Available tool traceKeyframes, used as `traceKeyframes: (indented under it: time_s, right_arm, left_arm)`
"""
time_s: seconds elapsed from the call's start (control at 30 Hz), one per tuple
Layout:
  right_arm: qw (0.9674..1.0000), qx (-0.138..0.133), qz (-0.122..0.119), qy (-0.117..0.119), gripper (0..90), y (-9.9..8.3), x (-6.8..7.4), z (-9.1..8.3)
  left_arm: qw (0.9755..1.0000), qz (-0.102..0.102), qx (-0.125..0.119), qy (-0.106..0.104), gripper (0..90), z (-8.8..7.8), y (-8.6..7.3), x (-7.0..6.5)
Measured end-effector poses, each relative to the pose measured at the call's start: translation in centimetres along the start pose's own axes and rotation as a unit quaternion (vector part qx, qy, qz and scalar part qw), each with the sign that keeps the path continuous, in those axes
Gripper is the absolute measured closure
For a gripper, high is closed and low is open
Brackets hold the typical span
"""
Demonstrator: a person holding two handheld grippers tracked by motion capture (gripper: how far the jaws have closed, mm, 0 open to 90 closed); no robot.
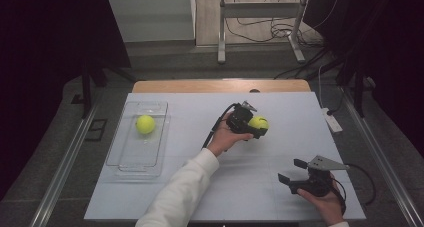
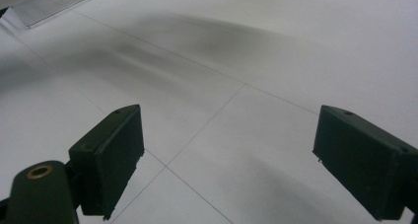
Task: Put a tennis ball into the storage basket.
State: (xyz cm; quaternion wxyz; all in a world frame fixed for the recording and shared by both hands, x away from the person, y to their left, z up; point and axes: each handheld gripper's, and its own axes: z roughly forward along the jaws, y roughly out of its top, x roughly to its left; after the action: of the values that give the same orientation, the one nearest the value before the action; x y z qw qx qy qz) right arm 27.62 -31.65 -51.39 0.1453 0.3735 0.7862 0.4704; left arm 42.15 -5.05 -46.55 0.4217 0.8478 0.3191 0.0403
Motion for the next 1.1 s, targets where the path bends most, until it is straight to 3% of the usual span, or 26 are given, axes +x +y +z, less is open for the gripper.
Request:
traceKeyframes:
  time_s: [0.53,1.1]
  right_arm:
    - [1.0,0.003,-0.004,-0.003,12.1,0.0,0.1,0.0]
    - [1.0,0.003,-0.004,-0.004,12.1,0.0,0.1,0.0]
  left_arm:
    - [0.9998,0.004,-0.011,0.014,27.3,-2.6,-1.2,0.3]
    - [0.9998,0.01,-0.014,0.012,27.4,-3.6,-1.9,0.0]
